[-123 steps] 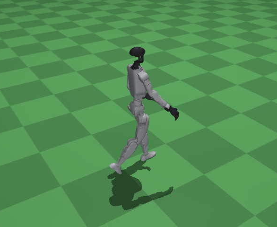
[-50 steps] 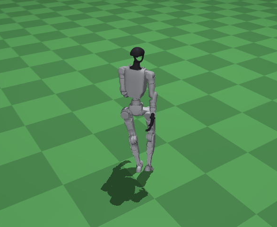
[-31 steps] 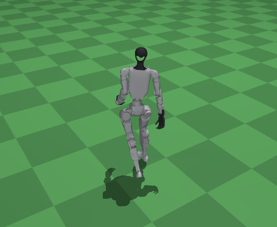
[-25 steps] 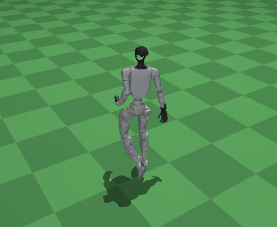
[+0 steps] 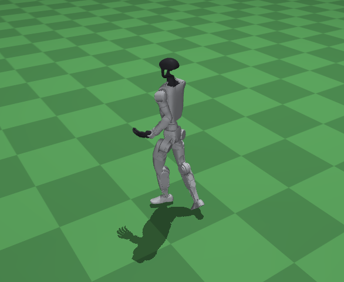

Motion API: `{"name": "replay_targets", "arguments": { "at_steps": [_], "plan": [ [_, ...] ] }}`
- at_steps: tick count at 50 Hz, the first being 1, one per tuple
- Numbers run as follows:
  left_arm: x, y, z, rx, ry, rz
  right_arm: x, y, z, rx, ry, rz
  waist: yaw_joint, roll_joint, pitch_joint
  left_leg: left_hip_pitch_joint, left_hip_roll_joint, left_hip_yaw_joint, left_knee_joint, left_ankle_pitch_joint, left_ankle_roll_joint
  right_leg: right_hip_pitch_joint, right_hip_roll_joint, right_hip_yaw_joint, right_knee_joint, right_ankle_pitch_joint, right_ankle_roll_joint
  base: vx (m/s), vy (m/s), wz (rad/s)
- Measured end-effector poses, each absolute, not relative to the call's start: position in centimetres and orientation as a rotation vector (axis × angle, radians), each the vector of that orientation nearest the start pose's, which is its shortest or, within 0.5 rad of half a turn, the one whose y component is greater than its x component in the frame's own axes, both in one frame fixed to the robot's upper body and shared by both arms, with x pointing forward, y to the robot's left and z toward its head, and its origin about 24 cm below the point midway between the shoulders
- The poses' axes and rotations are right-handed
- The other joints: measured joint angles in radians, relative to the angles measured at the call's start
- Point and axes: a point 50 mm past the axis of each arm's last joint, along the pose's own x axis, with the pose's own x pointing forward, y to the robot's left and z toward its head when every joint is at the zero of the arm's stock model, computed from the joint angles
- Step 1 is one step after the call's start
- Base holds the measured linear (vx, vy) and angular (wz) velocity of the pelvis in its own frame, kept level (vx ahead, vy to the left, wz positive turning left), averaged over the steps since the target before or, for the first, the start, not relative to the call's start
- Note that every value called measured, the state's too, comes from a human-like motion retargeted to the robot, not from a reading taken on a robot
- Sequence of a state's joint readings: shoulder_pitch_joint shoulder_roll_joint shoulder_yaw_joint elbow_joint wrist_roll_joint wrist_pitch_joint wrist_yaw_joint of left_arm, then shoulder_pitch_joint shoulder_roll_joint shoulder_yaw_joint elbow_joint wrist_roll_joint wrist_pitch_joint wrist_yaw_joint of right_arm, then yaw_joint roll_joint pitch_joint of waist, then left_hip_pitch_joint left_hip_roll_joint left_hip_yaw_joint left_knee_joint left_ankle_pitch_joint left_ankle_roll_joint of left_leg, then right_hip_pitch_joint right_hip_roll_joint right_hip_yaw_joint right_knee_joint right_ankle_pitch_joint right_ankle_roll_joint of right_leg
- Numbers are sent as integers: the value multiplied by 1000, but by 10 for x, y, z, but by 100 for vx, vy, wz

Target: Walk run

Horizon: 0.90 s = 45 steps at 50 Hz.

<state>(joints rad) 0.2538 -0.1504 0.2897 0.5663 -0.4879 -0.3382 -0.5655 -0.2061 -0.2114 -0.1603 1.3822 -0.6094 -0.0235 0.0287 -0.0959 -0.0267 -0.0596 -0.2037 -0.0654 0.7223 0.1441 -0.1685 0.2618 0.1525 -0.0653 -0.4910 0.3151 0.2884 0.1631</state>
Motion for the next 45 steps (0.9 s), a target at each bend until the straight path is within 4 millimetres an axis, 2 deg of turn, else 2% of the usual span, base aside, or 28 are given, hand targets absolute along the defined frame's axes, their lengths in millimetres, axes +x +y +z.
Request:
{"name": "replay_targets", "arguments": {
  "at_steps": [2,3,5,8,10,12,13,14,17,19,21,23,25,27,28,30,32,33,35,37,38,40,42,45],
  "plan": [
    [136,172,-89,-635,218,99,112,-238,-158,-626,1274,204,-30,57,5,49,39,-34,6,-25,0,-48,38,6,170,79,-108,86,11,194],
    [138,171,-88,-635,211,85,95,-241,-161,-645,1329,226,-51,81,6,61,49,-83,13,-31,0,-95,82,71,250,90,-134,81,18,243],
    [149,167,-85,-642,199,33,62,-245,-166,-680,1439,249,-79,125,10,63,62,-186,35,-40,0,-199,147,187,393,18,-158,68,19,248],
    [170,160,-77,-622,177,-58,6,-239,-172,-632,1602,238,-78,156,27,80,55,-322,52,-43,0,-316,151,266,500,-85,-224,54,7,232],
    [182,157,-69,-590,146,-104,-30,-226,-173,-520,1698,251,-93,161,40,108,34,-428,45,-39,0,-378,117,254,506,-156,-303,54,-5,268],
    [191,154,-62,-567,119,-156,-59,-209,-171,-373,1779,285,-120,161,47,133,9,-542,38,-36,0,-429,60,219,459,-193,-349,56,-12,289],
    [194,152,-59,-562,110,-177,-73,-201,-170,-305,1815,300,-132,158,47,144,-6,-594,35,-35,0,-455,59,238,411,-189,-339,62,-16,283],
    [197,150,-57,-560,103,-195,-85,-194,-168,-246,1844,314,-149,153,45,157,-23,-648,30,-35,0,-482,74,283,353,-181,-302,64,-19,283],
    [200,147,-55,-563,94,-222,-112,-177,-162,-133,1907,359,-196,125,39,209,-80,-786,15,-37,0,-548,123,461,152,-151,-158,70,-24,239],
    [201,149,-54,-563,89,-218,-118,-174,-160,-112,1924,417,-211,91,44,262,-117,-833,-3,-36,0,-589,101,527,34,-160,-102,76,-31,164],
    [197,153,-55,-558,91,-202,-119,-175,-159,-129,1929,484,-220,64,56,322,-143,-860,-15,-31,0,-622,57,510,-71,-187,-68,69,-27,110],
    [191,158,-58,-557,98,-172,-113,-183,-160,-186,1919,538,-236,47,71,381,-166,-881,-26,-7,0,-650,13,461,-138,-221,-16,84,-30,75],
    [183,164,-64,-564,119,-127,-101,-193,-162,-267,1900,553,-243,44,71,419,-165,-884,-24,34,-30,-676,14,433,-154,-223,-63,104,-47,38],
    [174,167,-73,-588,160,-71,-88,-205,-164,-346,1880,514,-259,41,55,434,-166,-875,7,119,-85,-670,27,404,-115,-188,-84,92,-42,54],
    [169,167,-77,-600,182,-42,-81,-210,-165,-375,1868,482,-282,48,48,435,-154,-876,40,183,-121,-657,19,378,-91,-192,-87,103,-47,105],
    [159,165,-84,-621,222,1,-66,-216,-167,-398,1835,396,-321,90,45,408,-104,-876,152,378,-222,-620,57,467,-48,-259,-114,90,-40,126],
    [155,155,-89,-656,247,31,-46,-222,-170,-380,1781,297,-340,92,53,339,-84,-836,356,561,-332,-587,63,465,-12,-322,-157,81,-35,100],
    [156,151,-89,-674,249,44,-32,-225,-171,-369,1742,257,-343,74,51,290,-75,-776,473,626,-348,-553,17,408,-15,-338,-159,94,-44,56],
    [158,148,-87,-693,234,47,-1,-230,-172,-355,1651,183,-325,79,67,187,18,-667,733,692,-389,-491,48,362,-26,-368,-183,87,-40,14],
    [160,147,-83,-701,206,14,38,-233,-171,-380,1522,110,-301,41,47,111,-20,-621,744,641,-353,-439,30,389,-63,-386,-192,67,-34,-1],
    [160,149,-82,-698,194,-2,61,-232,-170,-395,1443,79,-295,32,54,68,-26,-616,779,557,-323,-411,33,387,-80,-386,-196,84,-40,-21],
    [160,153,-79,-693,178,-11,106,-230,-161,-432,1259,26,-248,10,72,-26,-67,-628,805,436,-323,-350,49,422,-125,-373,-202,93,-40,-78],
    [161,158,-75,-673,160,-12,150,-228,-145,-453,1051,-27,-188,-10,87,-103,-55,-584,751,325,-301,-297,84,455,-168,-359,-229,86,-34,-105],
    [161,166,-67,-623,129,-18,203,-225,-112,-466,752,-85,-118,-16,110,-181,0,-509,555,222,-250,-225,123,435,-213,-344,-249,93,-32,-60]
  ]
}}
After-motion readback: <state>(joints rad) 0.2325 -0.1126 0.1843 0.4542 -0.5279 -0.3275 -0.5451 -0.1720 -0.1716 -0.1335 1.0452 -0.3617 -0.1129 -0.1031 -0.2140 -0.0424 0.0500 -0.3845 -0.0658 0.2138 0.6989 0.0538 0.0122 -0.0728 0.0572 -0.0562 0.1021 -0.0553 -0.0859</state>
